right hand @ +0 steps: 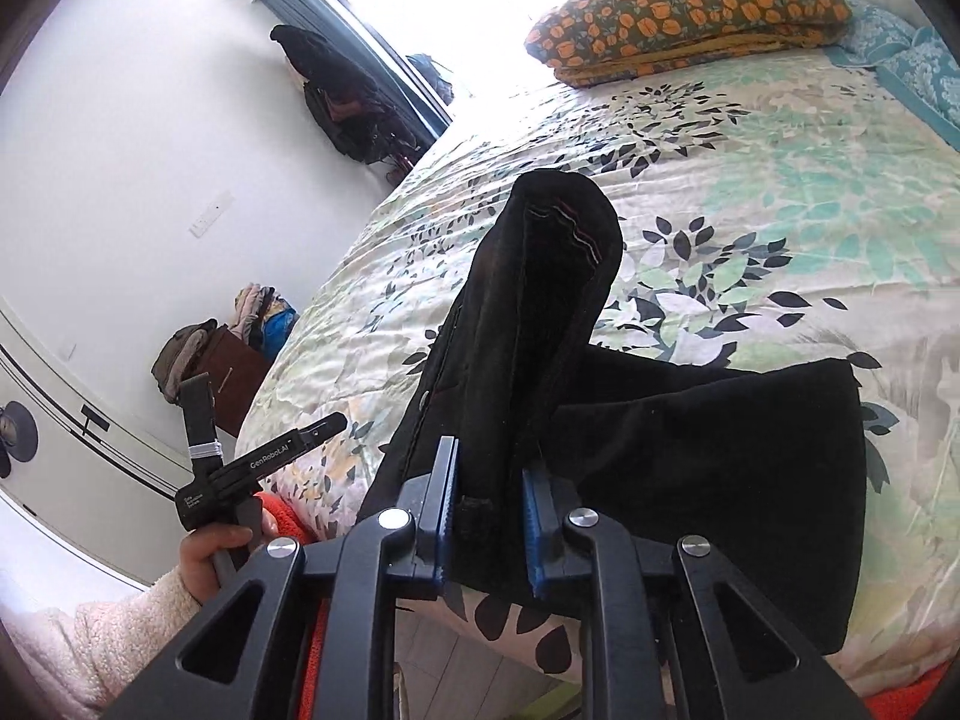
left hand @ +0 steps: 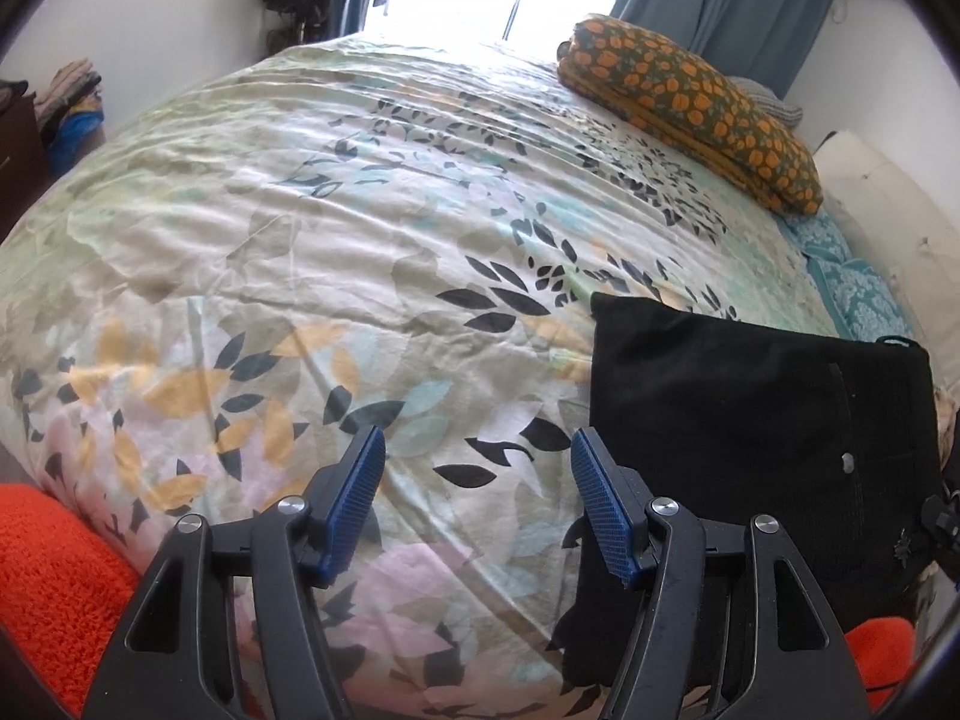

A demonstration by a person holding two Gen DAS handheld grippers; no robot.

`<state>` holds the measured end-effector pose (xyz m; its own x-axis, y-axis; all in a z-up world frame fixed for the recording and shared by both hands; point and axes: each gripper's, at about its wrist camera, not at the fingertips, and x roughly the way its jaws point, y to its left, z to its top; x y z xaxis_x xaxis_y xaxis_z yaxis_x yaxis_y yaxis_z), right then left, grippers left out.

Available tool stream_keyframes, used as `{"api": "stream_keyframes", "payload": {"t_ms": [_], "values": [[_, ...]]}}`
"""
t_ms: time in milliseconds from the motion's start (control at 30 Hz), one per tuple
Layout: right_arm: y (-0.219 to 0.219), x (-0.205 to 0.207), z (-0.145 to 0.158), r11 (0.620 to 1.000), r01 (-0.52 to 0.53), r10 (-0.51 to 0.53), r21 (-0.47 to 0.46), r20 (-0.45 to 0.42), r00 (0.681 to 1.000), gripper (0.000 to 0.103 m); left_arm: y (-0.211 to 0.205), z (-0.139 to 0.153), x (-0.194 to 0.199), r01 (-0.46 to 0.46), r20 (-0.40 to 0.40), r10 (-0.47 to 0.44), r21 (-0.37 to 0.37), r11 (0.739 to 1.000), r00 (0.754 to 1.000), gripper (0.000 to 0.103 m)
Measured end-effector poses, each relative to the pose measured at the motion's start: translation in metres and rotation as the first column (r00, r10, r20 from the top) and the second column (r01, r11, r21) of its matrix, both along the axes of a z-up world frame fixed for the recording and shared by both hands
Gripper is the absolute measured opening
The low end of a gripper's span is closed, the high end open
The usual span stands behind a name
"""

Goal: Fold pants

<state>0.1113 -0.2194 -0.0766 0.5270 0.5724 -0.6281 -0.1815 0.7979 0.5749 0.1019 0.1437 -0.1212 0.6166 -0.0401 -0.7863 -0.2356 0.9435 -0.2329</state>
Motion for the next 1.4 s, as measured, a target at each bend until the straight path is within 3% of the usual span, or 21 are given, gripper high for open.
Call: {"api": "stream_keyframes", "payload": {"t_ms": [167, 333, 600, 900, 1067, 1167, 1400], "values": [[-0.058, -0.006, -0.011, 0.991, 0.127, -0.126, 0.029, -0.032, 0.991, 0.019, -0.012, 0.003, 0.000, 0.039, 0.015, -0.040, 0.028, 0.999, 0.999, 0.067], [-0.086, -0.009, -0.020, 0.984, 0.177, -0.177, 0.012, -0.049, 0.983, 0.019, -0.021, 0.001, 0.000, 0.066, 0.010, -0.066, 0.045, 0.997, 0.998, 0.067], [-0.114, -0.019, -0.092, 0.956, 0.291, -0.279, 0.038, -0.191, 0.941, 0.018, -0.037, 0.002, -0.004, 0.121, 0.013, -0.123, 0.103, 0.987, 0.992, 0.067], [-0.127, -0.034, -0.067, 0.932, 0.347, -0.335, 0.106, -0.113, 0.935, 0.017, -0.060, 0.005, -0.010, 0.191, 0.022, -0.198, 0.174, 0.966, 0.980, 0.067], [-0.128, -0.029, -0.096, 0.931, 0.364, -0.352, 0.020, -0.213, 0.912, 0.017, -0.069, -0.001, -0.008, 0.221, -0.002, -0.224, 0.174, 0.960, 0.975, 0.067], [-0.123, -0.026, -0.098, 0.937, 0.348, -0.347, -0.034, -0.207, 0.915, 0.017, -0.074, -0.003, -0.009, 0.237, -0.010, -0.239, 0.184, 0.954, 0.971, 0.067], [-0.122, -0.025, -0.101, 0.936, 0.348, -0.351, -0.051, -0.207, 0.913, 0.018, -0.078, -0.006, -0.009, 0.248, -0.043, -0.245, 0.217, 0.944, 0.969, 0.067]]}}
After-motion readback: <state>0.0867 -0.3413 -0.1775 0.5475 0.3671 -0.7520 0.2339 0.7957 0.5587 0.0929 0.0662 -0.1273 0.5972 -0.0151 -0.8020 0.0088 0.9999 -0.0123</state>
